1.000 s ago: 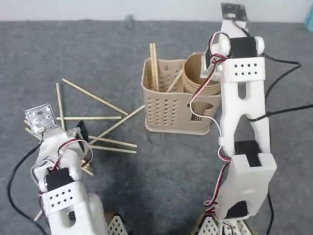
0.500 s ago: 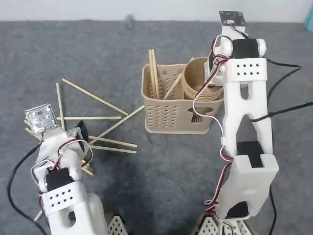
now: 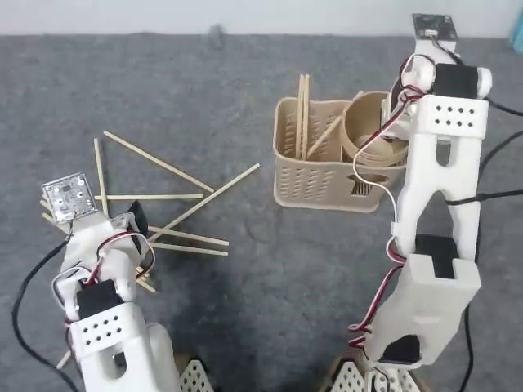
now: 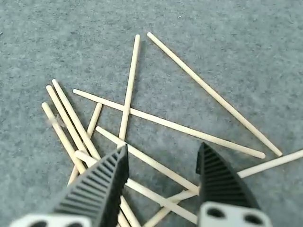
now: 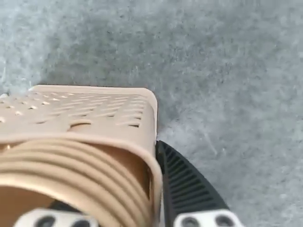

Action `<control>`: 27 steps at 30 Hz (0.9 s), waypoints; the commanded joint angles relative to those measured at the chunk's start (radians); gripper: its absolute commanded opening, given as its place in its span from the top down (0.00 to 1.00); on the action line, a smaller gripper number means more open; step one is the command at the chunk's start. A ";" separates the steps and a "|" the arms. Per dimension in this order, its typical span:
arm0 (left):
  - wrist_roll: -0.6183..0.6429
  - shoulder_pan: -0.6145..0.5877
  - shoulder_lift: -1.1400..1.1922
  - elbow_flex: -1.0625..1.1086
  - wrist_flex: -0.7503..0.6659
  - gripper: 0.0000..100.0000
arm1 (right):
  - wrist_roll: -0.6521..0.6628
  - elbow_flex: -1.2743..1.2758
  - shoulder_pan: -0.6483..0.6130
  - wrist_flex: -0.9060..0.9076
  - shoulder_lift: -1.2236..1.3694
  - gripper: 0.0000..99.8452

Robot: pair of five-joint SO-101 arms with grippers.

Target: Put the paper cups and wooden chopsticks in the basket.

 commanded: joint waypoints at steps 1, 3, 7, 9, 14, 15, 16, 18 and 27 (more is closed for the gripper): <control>-0.012 -0.005 -0.015 -0.005 -0.029 0.77 | 0.043 -0.055 0.007 0.041 -0.113 0.99; -0.012 -0.005 -0.015 -0.005 -0.029 0.77 | 0.063 -0.055 0.008 0.041 -0.107 0.99; -0.012 -0.003 -0.015 -0.004 -0.029 0.77 | 0.064 -0.055 0.010 0.041 -0.071 0.91; -0.012 -0.003 -0.015 -0.004 -0.029 0.77 | 0.064 -0.055 0.010 0.042 -0.056 0.87; -0.012 -0.003 -0.015 -0.004 -0.028 0.77 | 0.064 -0.055 0.013 0.042 -0.045 0.80; -0.012 -0.003 -0.015 -0.004 -0.028 0.77 | 0.064 -0.055 0.013 0.042 -0.047 0.79; -0.012 -0.003 -0.015 -0.004 -0.028 0.77 | 0.064 -0.057 0.013 0.042 -0.048 0.78; -0.012 -0.003 -0.015 -0.004 -0.028 0.77 | 0.064 -0.058 0.013 0.042 -0.059 0.77; -0.009 0.002 -0.014 -0.025 -0.026 0.77 | 0.064 -0.052 0.061 0.045 -0.242 0.77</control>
